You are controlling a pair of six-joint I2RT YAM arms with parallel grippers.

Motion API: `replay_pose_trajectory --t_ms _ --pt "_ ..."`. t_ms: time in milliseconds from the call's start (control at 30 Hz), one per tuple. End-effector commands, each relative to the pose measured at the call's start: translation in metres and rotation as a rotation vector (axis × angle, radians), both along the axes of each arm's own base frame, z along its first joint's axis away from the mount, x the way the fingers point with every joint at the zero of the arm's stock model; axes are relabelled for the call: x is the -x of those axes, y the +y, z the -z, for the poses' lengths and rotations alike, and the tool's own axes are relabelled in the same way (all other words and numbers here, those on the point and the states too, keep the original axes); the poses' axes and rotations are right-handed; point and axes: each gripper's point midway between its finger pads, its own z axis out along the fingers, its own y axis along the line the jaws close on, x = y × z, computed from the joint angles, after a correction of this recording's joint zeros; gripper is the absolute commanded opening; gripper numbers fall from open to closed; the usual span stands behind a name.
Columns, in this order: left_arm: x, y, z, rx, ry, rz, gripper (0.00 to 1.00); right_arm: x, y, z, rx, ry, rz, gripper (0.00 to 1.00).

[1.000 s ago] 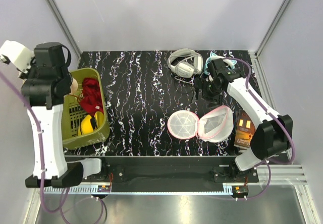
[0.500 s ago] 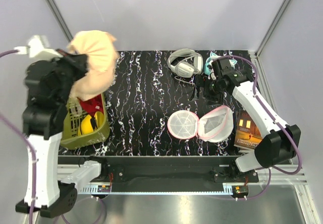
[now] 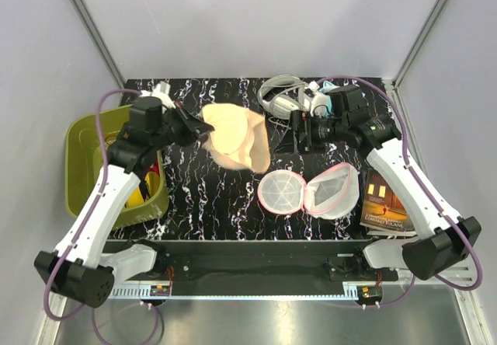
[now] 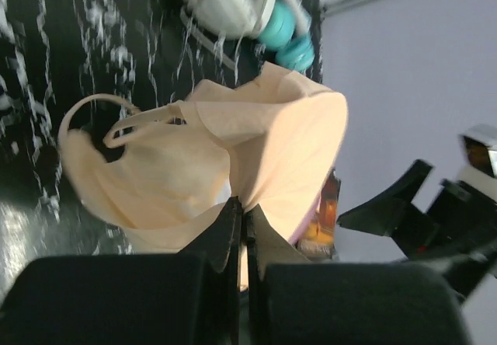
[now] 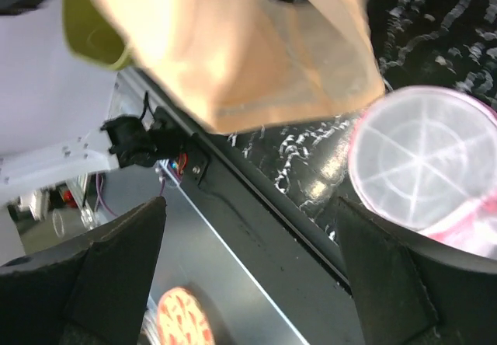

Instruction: Place the bra in the laundry bag and zip it closed

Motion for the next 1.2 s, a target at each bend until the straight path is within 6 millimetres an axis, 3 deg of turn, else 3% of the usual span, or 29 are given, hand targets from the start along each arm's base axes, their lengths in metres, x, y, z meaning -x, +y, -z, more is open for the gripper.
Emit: replay_pose_trajectory --t_ms 0,167,400,433,467,767,1000,1167 --pt "0.018 -0.023 0.031 0.128 0.246 0.065 0.0 0.022 0.029 -0.039 -0.091 -0.251 -0.213 0.97" --pt "0.041 -0.031 0.074 0.062 0.452 0.179 0.0 0.036 0.048 -0.034 -0.06 -0.349 -0.329 1.0" --pt "0.072 -0.029 0.126 0.006 0.609 0.256 0.0 0.056 0.096 0.011 0.047 -0.401 -0.479 1.0" --pt "0.075 -0.028 0.131 0.004 0.619 0.264 0.0 0.067 0.105 0.017 0.054 -0.41 -0.52 1.0" --pt "0.08 -0.027 0.137 0.0 0.636 0.268 0.0 0.062 0.11 0.019 0.072 -0.463 -0.516 1.0" --pt "0.099 -0.024 0.152 0.03 0.715 0.237 0.0 0.076 0.148 0.049 0.183 -0.664 -0.602 1.0" --pt "0.105 -0.027 0.154 0.058 0.759 0.249 0.0 0.098 0.169 0.087 0.276 -0.721 -0.634 1.0" --pt "0.108 -0.029 0.156 0.071 0.785 0.262 0.0 0.084 0.171 0.106 0.369 -0.77 -0.54 1.0"
